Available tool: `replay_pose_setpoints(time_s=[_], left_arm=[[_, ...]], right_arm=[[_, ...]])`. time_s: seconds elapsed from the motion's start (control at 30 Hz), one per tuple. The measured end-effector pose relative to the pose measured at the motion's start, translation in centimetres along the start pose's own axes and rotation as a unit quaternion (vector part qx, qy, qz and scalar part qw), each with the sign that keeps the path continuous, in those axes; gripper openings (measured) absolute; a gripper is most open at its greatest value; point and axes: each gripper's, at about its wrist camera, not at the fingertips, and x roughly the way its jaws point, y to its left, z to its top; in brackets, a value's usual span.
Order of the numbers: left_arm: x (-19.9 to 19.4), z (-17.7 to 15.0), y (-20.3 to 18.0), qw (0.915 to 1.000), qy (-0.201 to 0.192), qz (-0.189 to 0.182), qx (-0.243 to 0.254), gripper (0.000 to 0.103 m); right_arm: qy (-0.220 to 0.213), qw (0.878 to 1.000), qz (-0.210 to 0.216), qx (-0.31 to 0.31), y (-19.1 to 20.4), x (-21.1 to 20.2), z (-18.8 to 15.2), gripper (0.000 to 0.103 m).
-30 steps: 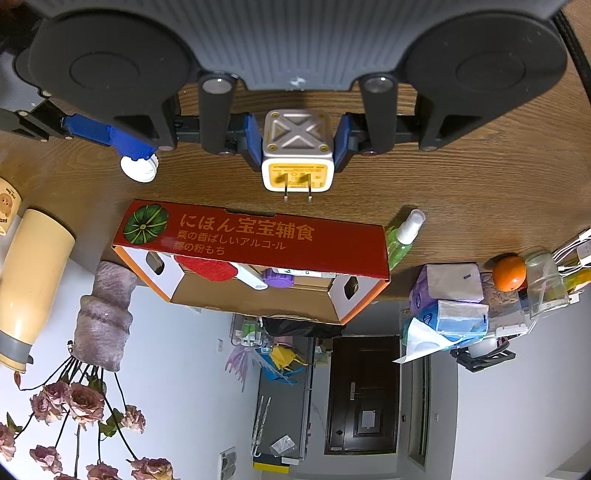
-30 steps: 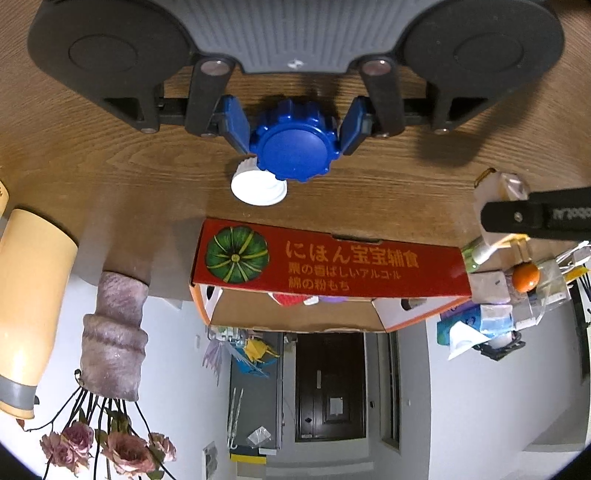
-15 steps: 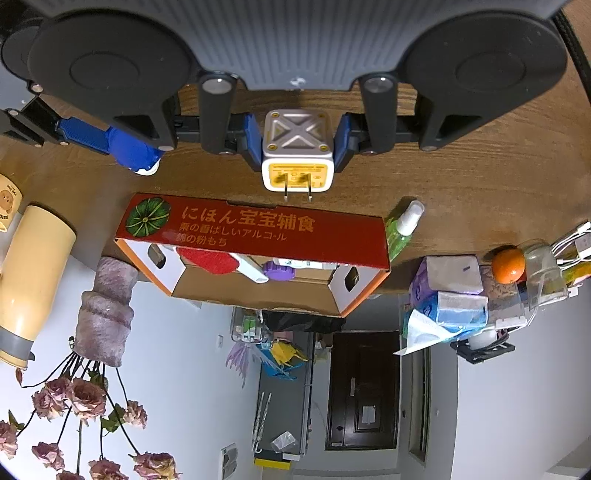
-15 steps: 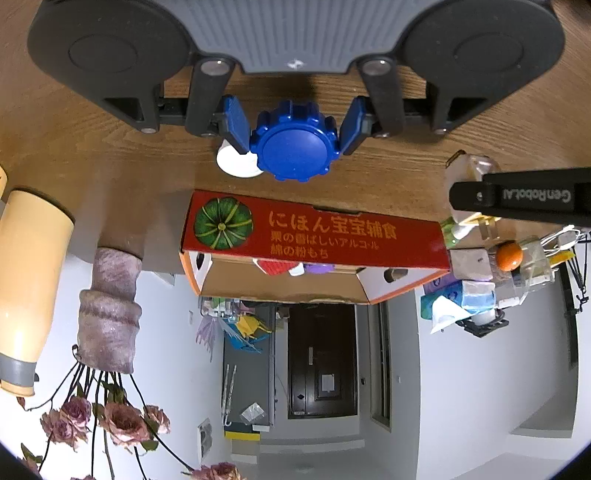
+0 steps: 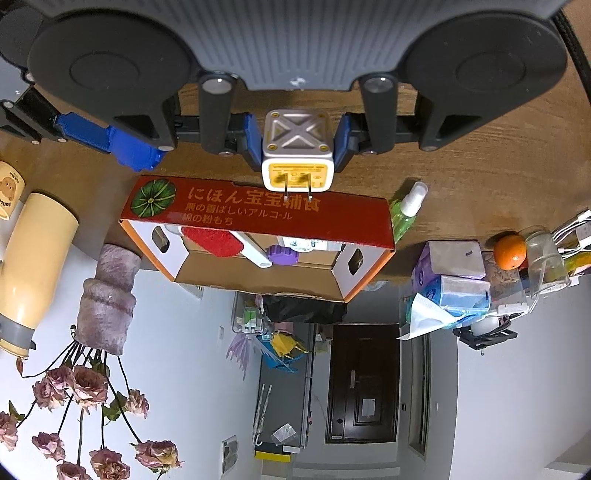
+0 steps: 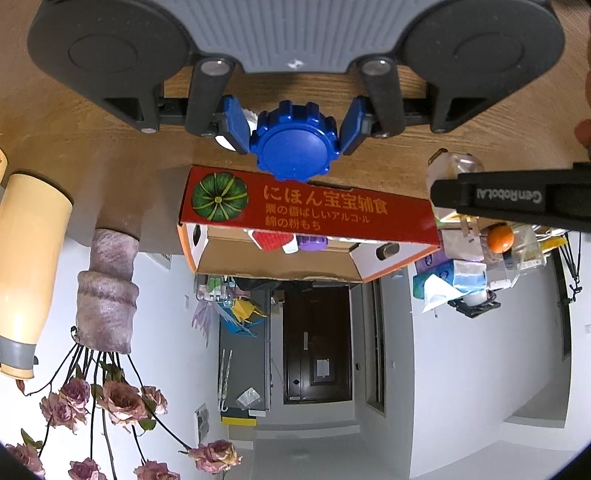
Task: Organize rigid objects
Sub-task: 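Carry the plug adapter and blue cap with both grippers over the box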
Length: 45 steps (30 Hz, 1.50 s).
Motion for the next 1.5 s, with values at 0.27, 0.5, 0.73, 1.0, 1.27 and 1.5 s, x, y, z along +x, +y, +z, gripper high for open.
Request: replay_pose_setpoints(time_s=[0.27, 0.5, 0.73, 1.0, 1.27, 1.5], left_arm=[[0.4, 1.0, -0.5, 1.0, -0.007, 0.001, -0.002, 0.04], [1.1, 1.7, -0.8, 0.9999, -0.013, 0.0, -0.007, 0.04], [1.9, 2.4, -1.0, 0.9998, -0.018, 0.001, -0.011, 0.04], [3.0, 3.4, -1.0, 0.9995, -0.023, 0.004, -0.02, 0.04], [4.5, 4.5, -0.9, 0.9991, -0.026, 0.006, -0.031, 0.04], [6.0, 5.5, -1.0, 0.9989, -0.026, 0.01, -0.037, 0.04]], right_arm=[[-0.02, 1.0, 0.001, 0.001, -0.1, 0.0, 1.3, 0.052], [-0.033, 0.999, 0.0, 0.007, -0.6, 0.6, 2.2, 0.052], [-0.043, 0.999, 0.001, 0.011, -0.8, 1.3, 2.9, 0.052], [-0.053, 0.998, -0.001, 0.016, -1.2, 2.5, 3.8, 0.052], [-0.059, 0.998, -0.003, 0.022, -1.8, 4.0, 4.7, 0.052], [-0.061, 0.998, -0.002, 0.024, -2.1, 5.1, 5.3, 0.052]])
